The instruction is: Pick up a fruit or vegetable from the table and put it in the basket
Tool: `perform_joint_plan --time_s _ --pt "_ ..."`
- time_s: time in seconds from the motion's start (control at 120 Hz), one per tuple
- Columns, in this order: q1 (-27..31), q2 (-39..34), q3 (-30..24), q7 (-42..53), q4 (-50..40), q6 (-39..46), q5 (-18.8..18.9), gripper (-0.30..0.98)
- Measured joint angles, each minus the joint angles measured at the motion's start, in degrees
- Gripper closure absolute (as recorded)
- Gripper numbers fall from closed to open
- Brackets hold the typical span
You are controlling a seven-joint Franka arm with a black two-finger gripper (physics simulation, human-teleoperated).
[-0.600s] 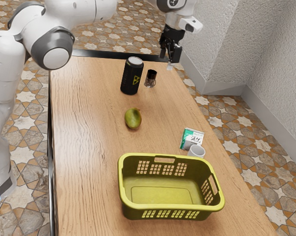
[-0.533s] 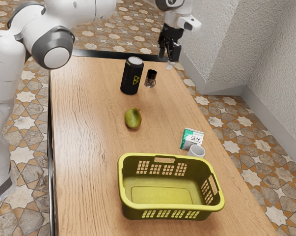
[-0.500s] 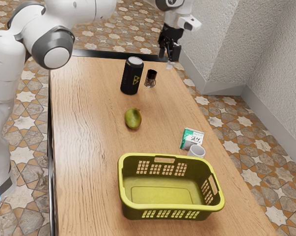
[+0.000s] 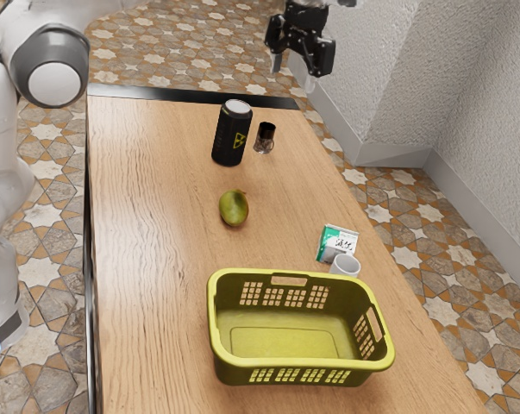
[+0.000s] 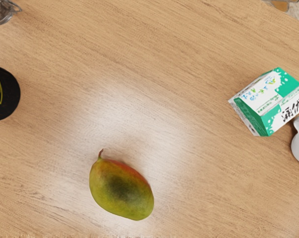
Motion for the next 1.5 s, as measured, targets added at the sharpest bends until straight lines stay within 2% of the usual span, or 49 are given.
perform_joint_plan --time_s 0.092,0.325,0.517,0.583,0.733,0.867,0.975,1.2,1.308,1.433,1.5 --pt "-1.20 4.36 -1.74 -5.31 -0.33 0.99 -0.91 0.00" --pt "5.92 9.60 -2.23 -13.70 -2.96 2.66 -7.41 0.00" --pt "1.89 16.73 -2.54 -19.02 -4.23 7.37 -10.16 0.00" --pt "1.89 18.96 -2.33 -20.53 -4.30 8.73 -10.33 0.00" --pt "2.29 17.79 -1.74 -19.58 -3.78 6.43 -7.89 0.00" --pt "2.96 17.60 -1.83 -5.97 -3.69 10.64 -9.09 0.00" --pt "7.94 17.40 -1.76 6.10 -3.50 9.24 -9.93 0.00" --pt "8.79 17.43 -8.95 30.77 -1.06 14.20 -8.62 0.00" --pt "8.82 17.36 -16.12 42.30 -0.44 16.61 -3.45 0.00" --pt "8.30 16.53 -18.05 52.75 -0.21 16.80 1.61 0.00" --pt "8.84 15.76 -21.59 58.33 -0.11 17.19 3.82 0.00"
